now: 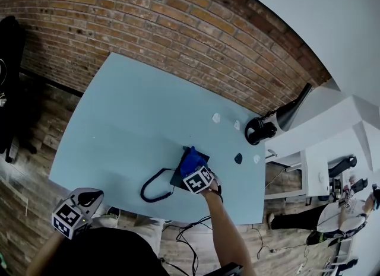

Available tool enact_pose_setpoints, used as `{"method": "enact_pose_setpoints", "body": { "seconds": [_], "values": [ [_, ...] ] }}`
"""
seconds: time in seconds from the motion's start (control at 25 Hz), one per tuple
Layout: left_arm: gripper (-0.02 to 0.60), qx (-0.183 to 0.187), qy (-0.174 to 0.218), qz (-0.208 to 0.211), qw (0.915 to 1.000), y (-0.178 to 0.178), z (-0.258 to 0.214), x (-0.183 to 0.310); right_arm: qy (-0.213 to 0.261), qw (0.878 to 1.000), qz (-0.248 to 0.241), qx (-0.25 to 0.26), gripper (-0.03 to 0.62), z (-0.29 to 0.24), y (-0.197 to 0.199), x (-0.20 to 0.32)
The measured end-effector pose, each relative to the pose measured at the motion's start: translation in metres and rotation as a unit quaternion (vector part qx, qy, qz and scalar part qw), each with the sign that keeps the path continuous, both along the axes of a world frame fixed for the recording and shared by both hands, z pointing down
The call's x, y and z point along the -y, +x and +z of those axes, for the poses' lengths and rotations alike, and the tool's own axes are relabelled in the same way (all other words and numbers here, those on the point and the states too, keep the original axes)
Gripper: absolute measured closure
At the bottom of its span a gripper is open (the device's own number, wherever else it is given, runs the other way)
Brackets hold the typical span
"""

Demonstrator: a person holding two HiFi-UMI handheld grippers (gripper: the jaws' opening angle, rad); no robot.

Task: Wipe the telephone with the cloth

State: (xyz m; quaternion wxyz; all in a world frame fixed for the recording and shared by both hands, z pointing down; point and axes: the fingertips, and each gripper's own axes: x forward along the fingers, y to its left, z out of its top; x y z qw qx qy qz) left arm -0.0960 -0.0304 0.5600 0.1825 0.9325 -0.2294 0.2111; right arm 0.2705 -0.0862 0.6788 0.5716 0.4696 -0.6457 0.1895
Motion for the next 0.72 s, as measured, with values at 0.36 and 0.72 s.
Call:
{"method": "enact_pose_setpoints", "body": {
  "seconds": [0.36, 0.72],
  "values": [
    [0.574, 0.001, 0.001, 0.003, 1.0000, 0.001, 0.002, -0.001, -0.001, 1.000, -0.001, 0.006, 0.453, 0.010, -0.010, -0.014],
    [0.574, 0.001, 0.000, 0.009, 1.0000, 0.002, 0.003, 0.000, -0.005, 1.000, 0.001, 0.013, 0.451, 0.016, -0.021, -0.026]
  ]
}}
